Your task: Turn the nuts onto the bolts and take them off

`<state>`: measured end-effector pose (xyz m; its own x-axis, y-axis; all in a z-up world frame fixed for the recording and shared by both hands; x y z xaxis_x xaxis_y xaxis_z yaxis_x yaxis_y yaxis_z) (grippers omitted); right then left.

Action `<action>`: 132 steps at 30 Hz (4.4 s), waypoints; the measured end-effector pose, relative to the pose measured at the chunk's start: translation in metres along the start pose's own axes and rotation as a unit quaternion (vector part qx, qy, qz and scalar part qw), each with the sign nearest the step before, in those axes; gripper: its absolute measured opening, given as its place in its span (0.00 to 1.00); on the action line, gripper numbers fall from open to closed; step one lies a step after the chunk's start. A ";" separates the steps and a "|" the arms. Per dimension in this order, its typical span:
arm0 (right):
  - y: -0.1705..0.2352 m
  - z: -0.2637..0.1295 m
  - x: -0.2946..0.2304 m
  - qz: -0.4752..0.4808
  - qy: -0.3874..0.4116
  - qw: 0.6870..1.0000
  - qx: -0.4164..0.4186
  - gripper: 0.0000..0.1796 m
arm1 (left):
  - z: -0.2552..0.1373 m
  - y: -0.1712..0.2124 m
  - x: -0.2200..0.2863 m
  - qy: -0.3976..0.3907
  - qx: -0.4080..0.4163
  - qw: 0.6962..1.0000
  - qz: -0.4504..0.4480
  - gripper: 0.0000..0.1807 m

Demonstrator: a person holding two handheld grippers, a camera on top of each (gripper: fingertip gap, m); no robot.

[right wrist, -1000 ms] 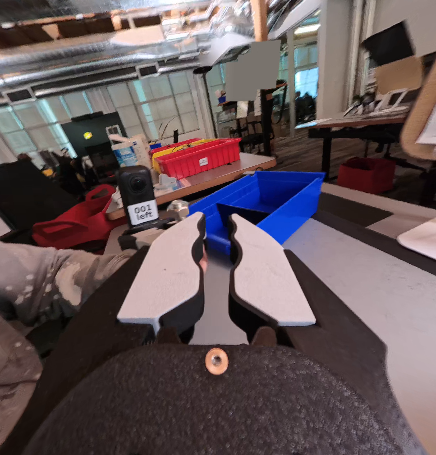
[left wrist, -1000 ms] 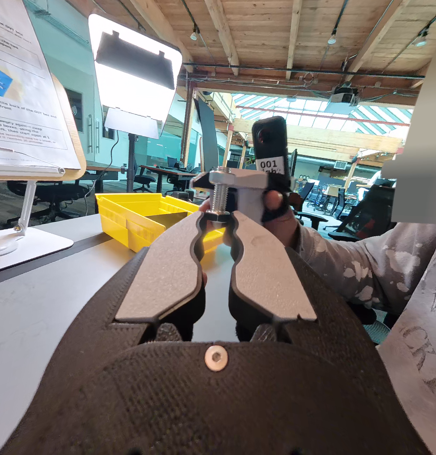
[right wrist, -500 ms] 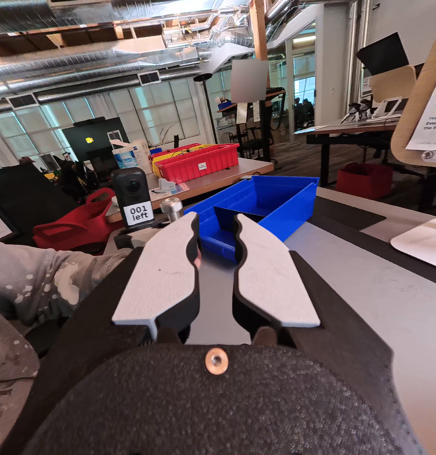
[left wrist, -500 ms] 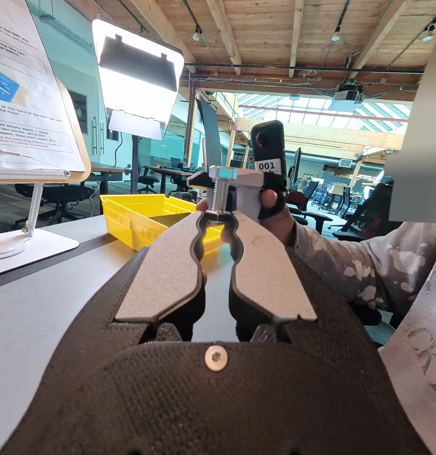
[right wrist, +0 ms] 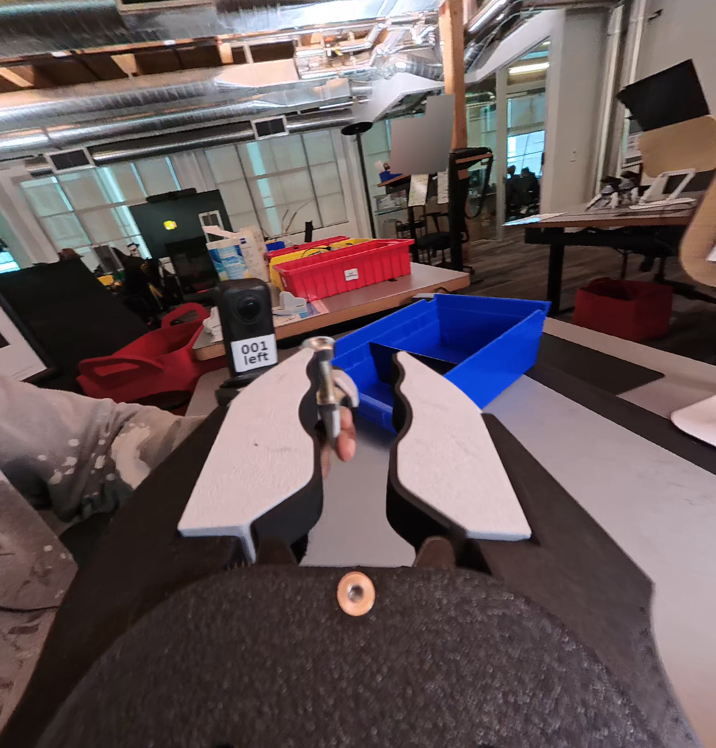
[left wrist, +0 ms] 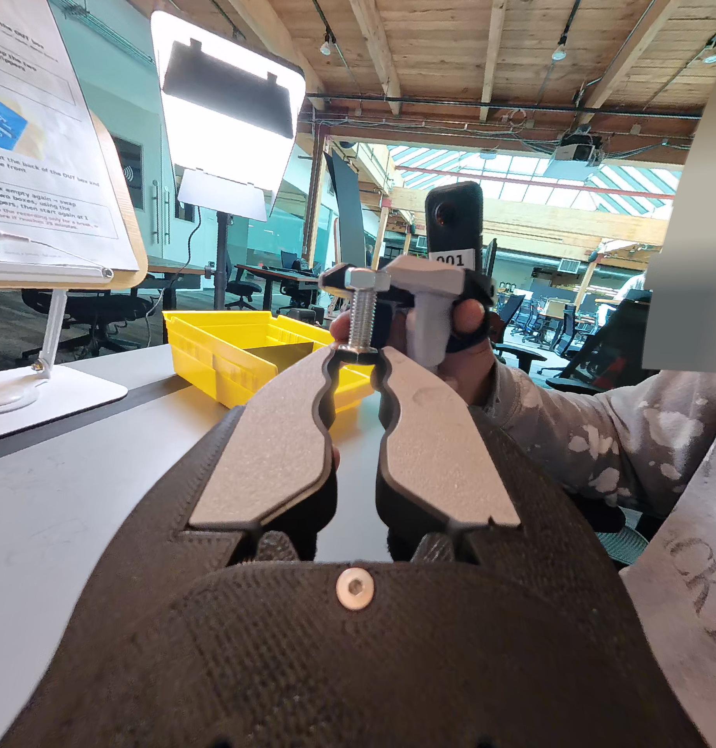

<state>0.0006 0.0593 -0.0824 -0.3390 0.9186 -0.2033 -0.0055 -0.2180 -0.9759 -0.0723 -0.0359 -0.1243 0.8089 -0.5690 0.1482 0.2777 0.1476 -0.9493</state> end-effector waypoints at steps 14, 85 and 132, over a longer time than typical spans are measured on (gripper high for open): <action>0.003 0.006 -0.012 -0.008 -0.023 1.000 -0.008 0.19 | 0.001 0.002 0.001 0.002 -0.003 1.000 0.002 0.10; -0.047 0.004 0.026 -0.093 0.008 0.996 0.006 0.12 | 0.060 -0.019 -0.032 0.010 0.074 0.997 0.028 0.10; 0.015 -0.042 0.091 -0.169 -0.049 0.945 -0.276 0.13 | 0.064 0.061 -0.064 0.017 -0.294 0.956 0.004 0.10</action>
<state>0.0096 0.1537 -0.1193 -0.4905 0.8645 0.1101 0.3525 0.3123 -0.8822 -0.0741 0.0609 -0.1739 0.7896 -0.5973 0.1408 -0.0762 -0.3231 -0.9433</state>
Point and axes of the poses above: each gripper's, where its closed fingertips meet, z out along the fingers, y out of its underside, x = y × z across the jaws, the point moved 6 cm from there along -z, back along the fingers, and after that the axes turned 7 degrees about y, right-handed, at the moved point
